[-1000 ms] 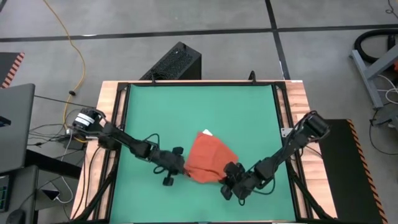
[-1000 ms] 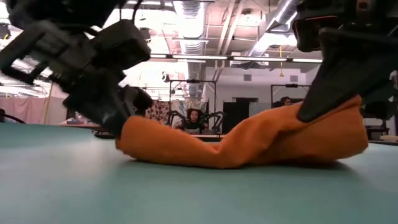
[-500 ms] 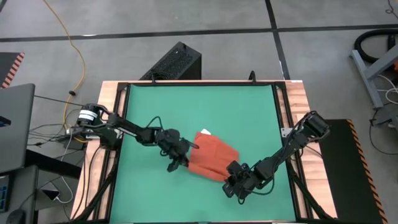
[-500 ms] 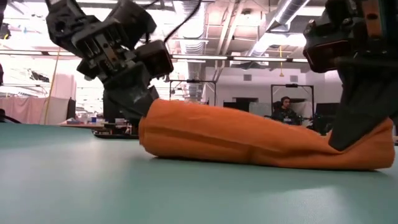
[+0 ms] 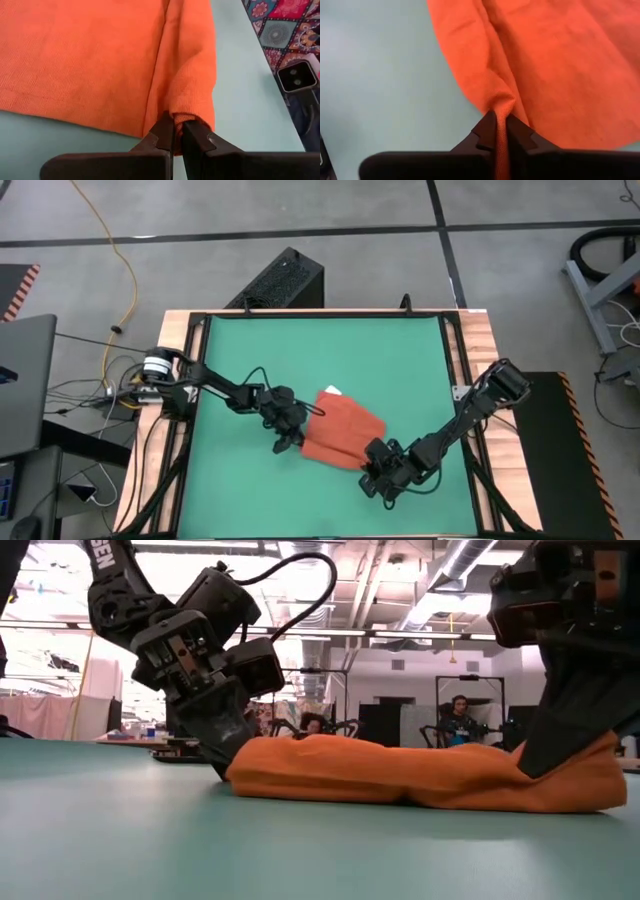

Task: Roll towel into tight, uniform cylinder
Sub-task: Roll the orange towel

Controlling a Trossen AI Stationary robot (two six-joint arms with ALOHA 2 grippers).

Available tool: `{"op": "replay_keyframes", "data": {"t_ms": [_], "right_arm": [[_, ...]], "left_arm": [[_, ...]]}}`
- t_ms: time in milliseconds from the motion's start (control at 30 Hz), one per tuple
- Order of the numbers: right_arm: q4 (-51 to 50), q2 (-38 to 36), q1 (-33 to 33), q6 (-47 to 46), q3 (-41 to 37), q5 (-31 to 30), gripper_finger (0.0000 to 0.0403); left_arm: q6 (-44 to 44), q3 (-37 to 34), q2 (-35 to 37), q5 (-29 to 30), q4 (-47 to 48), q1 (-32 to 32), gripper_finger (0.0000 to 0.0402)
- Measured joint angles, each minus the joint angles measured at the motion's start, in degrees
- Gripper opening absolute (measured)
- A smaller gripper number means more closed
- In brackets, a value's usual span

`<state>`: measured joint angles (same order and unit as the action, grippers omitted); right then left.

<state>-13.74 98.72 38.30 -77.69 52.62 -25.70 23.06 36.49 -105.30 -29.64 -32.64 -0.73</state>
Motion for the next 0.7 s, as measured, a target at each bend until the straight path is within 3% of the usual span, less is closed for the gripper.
{"op": "replay_keyframes", "data": {"t_ms": [367,600,700], "right_arm": [[-1.32,-1.64,1.98,-0.25,0.00,-3.14,0.0099],[-5.32,-6.42,5.04,0.72,0.00,-10.21,0.0130],[-4.41,-6.44,7.26,5.37,0.00,-15.55,0.0132]], "left_arm": [[-0.01,-0.02,-0.44,-1.29,-0.57,0.26,0.0002],[2.71,-0.10,-0.55,-4.57,-2.29,1.10,0.0002],[4.70,-0.22,-0.72,-6.69,-4.96,1.88,0.0002]]}}
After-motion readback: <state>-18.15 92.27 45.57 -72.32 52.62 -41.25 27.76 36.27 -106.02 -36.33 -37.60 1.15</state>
